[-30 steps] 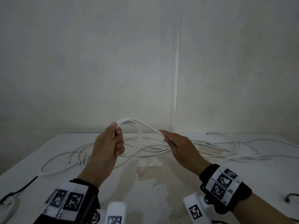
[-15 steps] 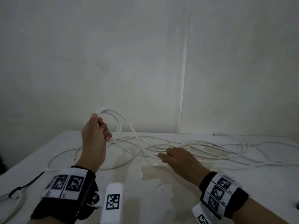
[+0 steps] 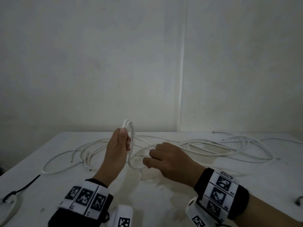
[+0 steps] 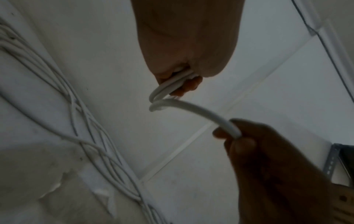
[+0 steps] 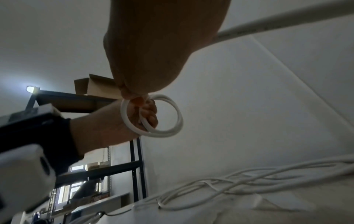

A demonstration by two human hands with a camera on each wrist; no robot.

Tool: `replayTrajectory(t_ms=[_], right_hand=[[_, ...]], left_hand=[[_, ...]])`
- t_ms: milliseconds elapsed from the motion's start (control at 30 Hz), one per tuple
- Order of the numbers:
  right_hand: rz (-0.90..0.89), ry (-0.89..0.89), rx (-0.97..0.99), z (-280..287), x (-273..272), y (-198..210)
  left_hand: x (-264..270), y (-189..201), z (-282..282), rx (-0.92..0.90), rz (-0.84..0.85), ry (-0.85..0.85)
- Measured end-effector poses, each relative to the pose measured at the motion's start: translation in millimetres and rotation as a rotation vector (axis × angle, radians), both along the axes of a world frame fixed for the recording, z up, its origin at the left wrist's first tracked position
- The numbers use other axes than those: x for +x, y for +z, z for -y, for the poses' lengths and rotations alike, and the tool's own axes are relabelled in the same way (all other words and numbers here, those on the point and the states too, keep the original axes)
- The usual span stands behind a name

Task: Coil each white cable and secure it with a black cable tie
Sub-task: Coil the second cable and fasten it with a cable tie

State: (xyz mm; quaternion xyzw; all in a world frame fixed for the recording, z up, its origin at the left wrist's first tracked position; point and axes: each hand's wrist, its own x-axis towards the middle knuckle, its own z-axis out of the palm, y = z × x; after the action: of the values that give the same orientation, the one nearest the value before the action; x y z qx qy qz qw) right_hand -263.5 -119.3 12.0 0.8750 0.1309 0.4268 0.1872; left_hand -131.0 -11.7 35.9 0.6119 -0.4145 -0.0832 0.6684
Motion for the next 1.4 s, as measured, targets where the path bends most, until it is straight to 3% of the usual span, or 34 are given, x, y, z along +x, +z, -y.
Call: replayTrajectory(t_ms=[167,500,733,833,933,1233,1400], right_hand=[[0.031,0.035,0.028,1,4,11],[0.109,-0.064,0.116,24,3,8],[0.12,-0.093,0.323,23,-1,10],[0.123,-0.104,0.325,23,-2,14],[0.112,-0.116,0.355,23,-2,13],[0.021,-0.153,0.768,20,-8,12],[-0.009,-0.198,0.878,16,-16,21]], left_hand=[[-23,-12,1,0.141,0.117,-0.094],[-37,-12,-2,0.29,0.029,-0.229],[-37,-2,-2,0.386,-0.033,-0.314],[-40,1,-4,0.427,-0.015,-0.346],[-43,3,-6,0.416,-0.043,-0.348],[-52,10,-7,0.318,-0.215,-0.316],[-51,18,-7,0.242,-0.277,-0.307]])
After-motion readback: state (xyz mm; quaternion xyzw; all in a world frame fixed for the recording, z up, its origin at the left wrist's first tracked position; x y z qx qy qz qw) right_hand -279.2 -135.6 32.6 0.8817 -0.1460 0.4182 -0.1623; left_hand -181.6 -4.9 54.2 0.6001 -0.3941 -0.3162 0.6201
